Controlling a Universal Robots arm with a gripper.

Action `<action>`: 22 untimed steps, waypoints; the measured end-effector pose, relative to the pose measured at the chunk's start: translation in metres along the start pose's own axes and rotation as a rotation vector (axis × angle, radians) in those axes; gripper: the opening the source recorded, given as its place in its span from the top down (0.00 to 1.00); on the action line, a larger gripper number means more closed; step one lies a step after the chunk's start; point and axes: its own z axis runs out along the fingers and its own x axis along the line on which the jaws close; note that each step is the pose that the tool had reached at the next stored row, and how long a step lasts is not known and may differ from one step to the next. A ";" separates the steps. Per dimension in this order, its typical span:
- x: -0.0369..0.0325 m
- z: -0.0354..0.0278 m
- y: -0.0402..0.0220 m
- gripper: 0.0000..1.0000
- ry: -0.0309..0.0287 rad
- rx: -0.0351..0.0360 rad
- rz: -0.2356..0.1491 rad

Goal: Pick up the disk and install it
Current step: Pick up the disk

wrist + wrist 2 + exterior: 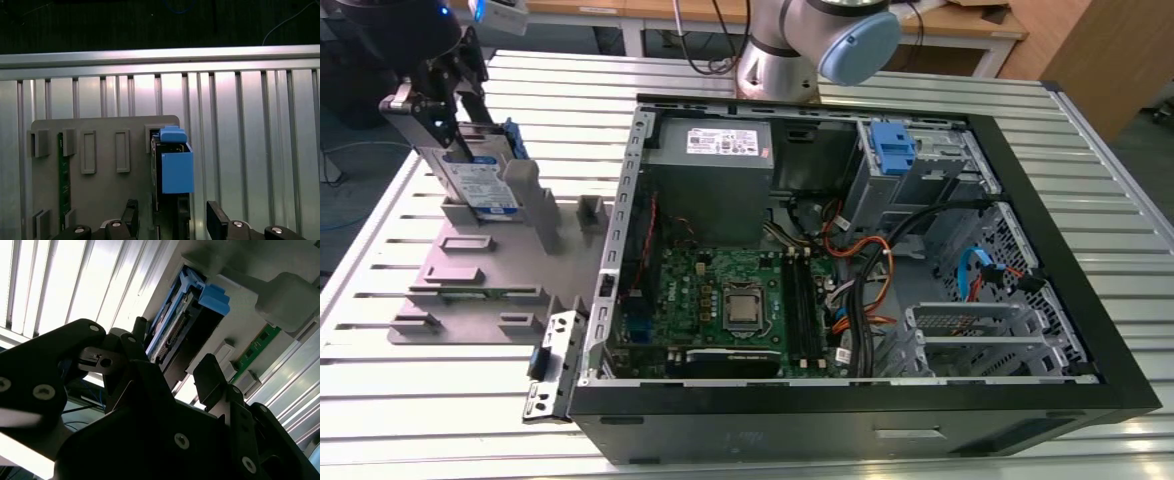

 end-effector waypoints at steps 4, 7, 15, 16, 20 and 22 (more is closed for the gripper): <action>0.0000 0.0000 0.0000 0.36 0.0000 -0.0001 0.000; 0.0000 0.0001 0.0000 0.49 0.0000 0.0000 0.000; 0.0000 0.0001 0.0000 0.55 0.0001 0.0000 0.000; 0.0000 0.0001 0.0000 0.55 0.0001 0.0000 0.000; 0.0000 0.0006 0.0000 0.55 0.0001 0.0002 0.000; 0.0000 0.0006 0.0000 0.55 0.0002 -0.0001 0.000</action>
